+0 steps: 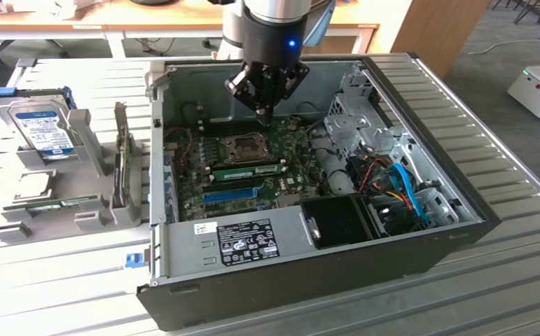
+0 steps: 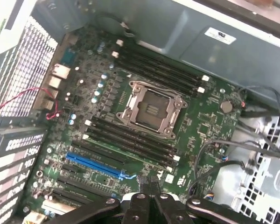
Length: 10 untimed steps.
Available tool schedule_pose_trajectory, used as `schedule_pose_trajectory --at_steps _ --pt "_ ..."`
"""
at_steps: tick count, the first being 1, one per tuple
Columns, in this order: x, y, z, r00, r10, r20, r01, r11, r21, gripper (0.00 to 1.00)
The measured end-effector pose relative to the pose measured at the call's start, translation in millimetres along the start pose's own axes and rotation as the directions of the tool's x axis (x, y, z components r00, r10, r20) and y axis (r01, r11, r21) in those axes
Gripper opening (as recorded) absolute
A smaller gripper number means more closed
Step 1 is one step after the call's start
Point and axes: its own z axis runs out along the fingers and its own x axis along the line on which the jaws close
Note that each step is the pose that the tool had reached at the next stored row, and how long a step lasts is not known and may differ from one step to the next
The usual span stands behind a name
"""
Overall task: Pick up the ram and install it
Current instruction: 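Press down the ram until it locks into place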
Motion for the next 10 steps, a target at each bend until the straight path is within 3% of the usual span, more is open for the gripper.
schedule_pose_trajectory --at_steps 5,10 --pt "0.0 0.2 0.0 0.9979 0.064 0.0038 -0.064 0.9979 0.0035 0.11" --pt "0.0 0.3 0.1 0.9918 0.128 0.0078 -0.128 0.9918 0.0067 0.11"
